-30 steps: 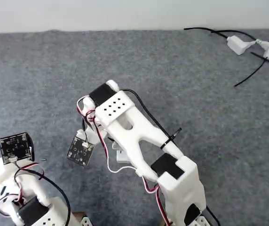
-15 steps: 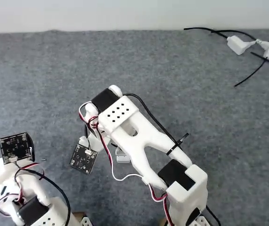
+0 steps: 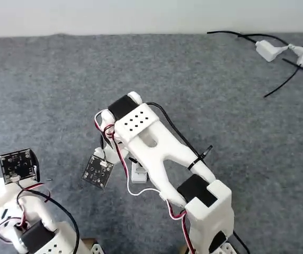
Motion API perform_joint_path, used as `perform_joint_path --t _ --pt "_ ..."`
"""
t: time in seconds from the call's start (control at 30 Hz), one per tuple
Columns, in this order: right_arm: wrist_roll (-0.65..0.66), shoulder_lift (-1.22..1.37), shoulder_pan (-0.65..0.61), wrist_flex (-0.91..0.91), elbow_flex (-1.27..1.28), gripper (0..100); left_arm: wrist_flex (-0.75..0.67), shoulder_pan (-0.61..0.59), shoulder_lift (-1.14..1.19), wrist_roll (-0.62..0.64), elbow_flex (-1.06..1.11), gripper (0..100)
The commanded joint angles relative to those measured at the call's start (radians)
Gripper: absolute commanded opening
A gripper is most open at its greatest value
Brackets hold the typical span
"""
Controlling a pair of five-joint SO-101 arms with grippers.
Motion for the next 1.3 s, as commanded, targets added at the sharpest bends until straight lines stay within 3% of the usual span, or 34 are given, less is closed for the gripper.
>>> perform_joint_path --t 0.0,1.27 --pt "0.017 -0.005 0.01 0.042 -0.063 1.0 -0.029 0.0 -0.014 0.0 -0.013 31" --pt "0.012 0.002 -0.001 0.042 -0.049 1.0 -0.029 0.0 -0.014 0.0 -0.013 31"
